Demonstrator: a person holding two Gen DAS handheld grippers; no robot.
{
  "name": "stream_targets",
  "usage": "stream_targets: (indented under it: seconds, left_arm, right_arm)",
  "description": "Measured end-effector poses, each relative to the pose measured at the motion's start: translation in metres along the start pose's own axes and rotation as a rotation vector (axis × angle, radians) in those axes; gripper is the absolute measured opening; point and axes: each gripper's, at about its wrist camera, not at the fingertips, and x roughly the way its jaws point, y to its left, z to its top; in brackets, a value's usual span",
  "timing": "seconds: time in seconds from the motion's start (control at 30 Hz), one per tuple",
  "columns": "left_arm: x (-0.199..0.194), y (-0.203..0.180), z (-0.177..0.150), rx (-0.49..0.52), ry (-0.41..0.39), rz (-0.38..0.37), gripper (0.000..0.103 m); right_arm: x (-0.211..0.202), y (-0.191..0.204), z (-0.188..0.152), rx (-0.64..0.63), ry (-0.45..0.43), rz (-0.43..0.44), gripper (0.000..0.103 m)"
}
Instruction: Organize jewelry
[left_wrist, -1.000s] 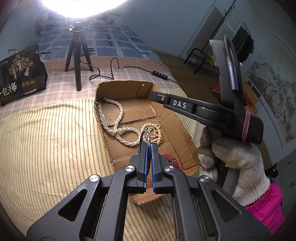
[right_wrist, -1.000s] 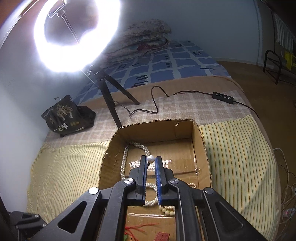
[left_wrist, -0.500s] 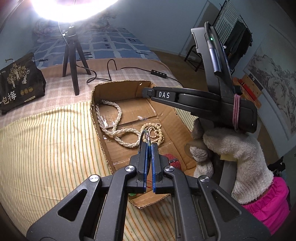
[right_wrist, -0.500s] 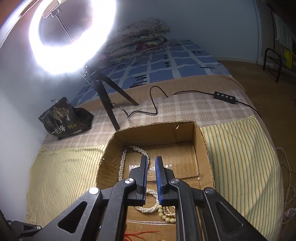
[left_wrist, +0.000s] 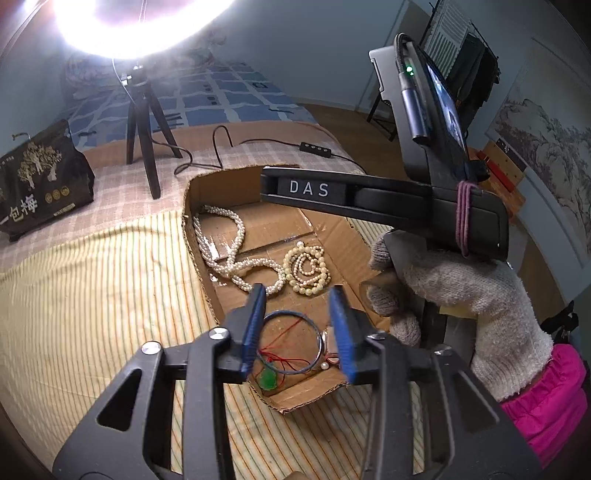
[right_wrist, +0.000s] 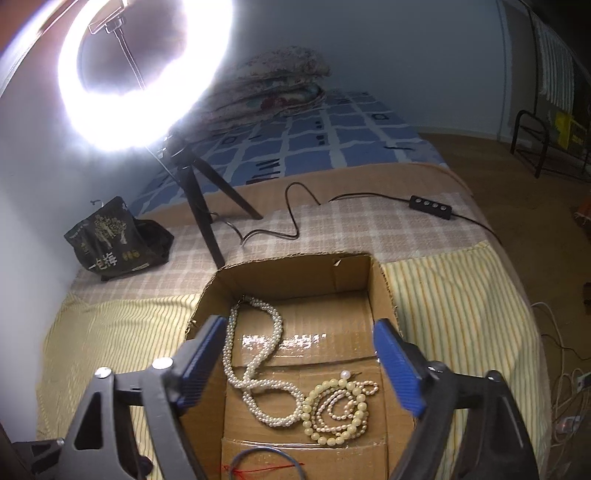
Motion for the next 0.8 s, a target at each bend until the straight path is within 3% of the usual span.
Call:
stream_targets:
  seconds: [0.1, 0.8]
  left_arm:
    - [-0.004, -0.001, -0.001, 0.008, -0.005, 0.007, 0.036]
    - [-0.055, 0.005, -0.009, 0.042, -0.078, 0.055, 0.038]
  right_arm:
    - [-0.002, 0.001, 0.001, 0.0, -0.008, -0.012, 0.092]
    - [-0.056, 0.025, -0.009, -0.068, -0.056, -0.076, 0.093]
